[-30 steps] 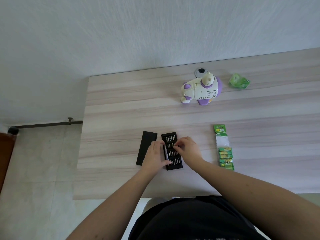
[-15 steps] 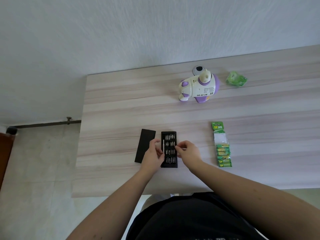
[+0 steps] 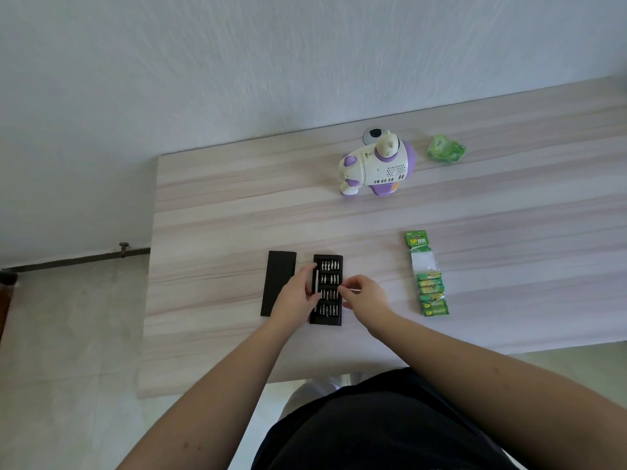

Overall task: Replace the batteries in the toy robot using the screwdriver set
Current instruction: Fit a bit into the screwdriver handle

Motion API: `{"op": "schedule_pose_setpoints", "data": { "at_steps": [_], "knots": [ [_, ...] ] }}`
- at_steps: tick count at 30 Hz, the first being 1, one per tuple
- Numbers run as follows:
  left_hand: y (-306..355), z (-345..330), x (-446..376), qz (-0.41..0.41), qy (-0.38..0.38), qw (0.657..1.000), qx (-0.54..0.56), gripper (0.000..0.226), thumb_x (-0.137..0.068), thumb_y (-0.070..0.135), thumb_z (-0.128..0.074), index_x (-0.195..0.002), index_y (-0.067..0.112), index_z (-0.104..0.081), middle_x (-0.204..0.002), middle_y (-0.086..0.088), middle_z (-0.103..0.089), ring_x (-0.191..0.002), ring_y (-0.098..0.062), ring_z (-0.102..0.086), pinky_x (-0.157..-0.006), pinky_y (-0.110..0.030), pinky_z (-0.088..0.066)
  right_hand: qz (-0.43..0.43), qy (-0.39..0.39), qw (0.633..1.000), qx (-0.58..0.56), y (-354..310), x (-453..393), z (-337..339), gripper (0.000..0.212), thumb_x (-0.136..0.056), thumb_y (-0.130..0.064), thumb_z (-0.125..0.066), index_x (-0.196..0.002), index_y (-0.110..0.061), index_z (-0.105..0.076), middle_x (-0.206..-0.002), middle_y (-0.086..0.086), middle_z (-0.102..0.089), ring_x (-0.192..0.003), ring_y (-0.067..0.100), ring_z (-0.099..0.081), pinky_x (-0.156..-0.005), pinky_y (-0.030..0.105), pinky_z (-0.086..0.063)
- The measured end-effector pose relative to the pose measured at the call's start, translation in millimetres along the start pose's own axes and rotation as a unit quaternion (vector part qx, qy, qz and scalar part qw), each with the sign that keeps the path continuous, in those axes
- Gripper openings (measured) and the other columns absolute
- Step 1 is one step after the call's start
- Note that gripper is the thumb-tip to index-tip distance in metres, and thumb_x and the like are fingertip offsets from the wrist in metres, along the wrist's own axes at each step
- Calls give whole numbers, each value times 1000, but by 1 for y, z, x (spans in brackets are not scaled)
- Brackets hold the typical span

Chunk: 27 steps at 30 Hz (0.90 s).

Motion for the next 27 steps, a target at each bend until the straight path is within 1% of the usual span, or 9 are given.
{"op": "schedule_pose_setpoints", "data": {
  "at_steps": [3,8,13,17,21,25,27],
  "knots": [
    [1,3,-1,-13,-23,999,-18,58,-88,16,-67,-139,28,-43,-80,1,-56,-74,-14,-55,-78,-33,-52,-2,7,1000,-7,0,2,-2,4,-91,-20,-65,-90,-18,-61,-93,-3,-66,-80,15,-67,-84,40,-58],
    [1,6,-4,-3,-30,999,-14,49,-86,15,-70,-127,23,-46,-80,2,-57,-72,-11,-56,-74,-29,-49,-12,22,1000,-11,-2,7,-6,5,-91,-20,-65,-88,-19,-60,-88,-6,-65,-83,20,-68,-84,42,-58],
    [-4,5,2,-3,-16,1000,9,41,-83,15,-72,-116,20,-48,-86,-5,-59,-78,-19,-59,-78,-37,-52,-16,40,999,-17,-6,12,-13,6,-91,-21,-63,-87,-21,-59,-86,-6,-66,-85,26,-70,-81,43,-58],
    [-7,5,6,-1,-7,1000,15,40,-83,17,-74,-115,18,-51,-87,-2,-57,-81,-17,-59,-79,-34,-51,-15,46,999,-24,-4,15,-19,4,-91,-20,-62,-88,-19,-59,-88,-3,-65,-87,26,-69,-81,45,-58],
    [-9,7,7,-10,-14,1000,11,43,-81,17,-76,-117,16,-53,-88,1,-58,-83,-15,-58,-82,-33,-51,-23,59,997,-38,-3,16,-23,5,-91,-20,-62,-92,-16,-60,-89,-2,-64,-81,20,-66,-82,46,-58],
    [-9,8,7,-23,-22,999,-13,53,-80,20,-77,-127,16,-52,-90,4,-57,-85,-15,-59,-84,-35,-51,-29,63,996,-50,-2,17,-25,6,-92,-19,-62,-94,-14,-60,-87,-2,-63,-78,18,-63,-82,47,-58],
    [-9,9,6,-35,-27,998,-45,56,-80,22,-76,-130,15,-52,-98,2,-59,-91,-16,-59,-86,-33,-49,-31,63,996,-55,-1,18,-26,6,-92,-19,-61,-95,-13,-60,-87,-2,-63,-77,18,-63,-82,49,-58]
  ]
}}
Point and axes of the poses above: each hand's wrist, its own x-axis away from the middle knuckle, its own z-axis out of the back of the hand, y = z × x, the point moved 2 cm from there along -x, towards the middle knuckle
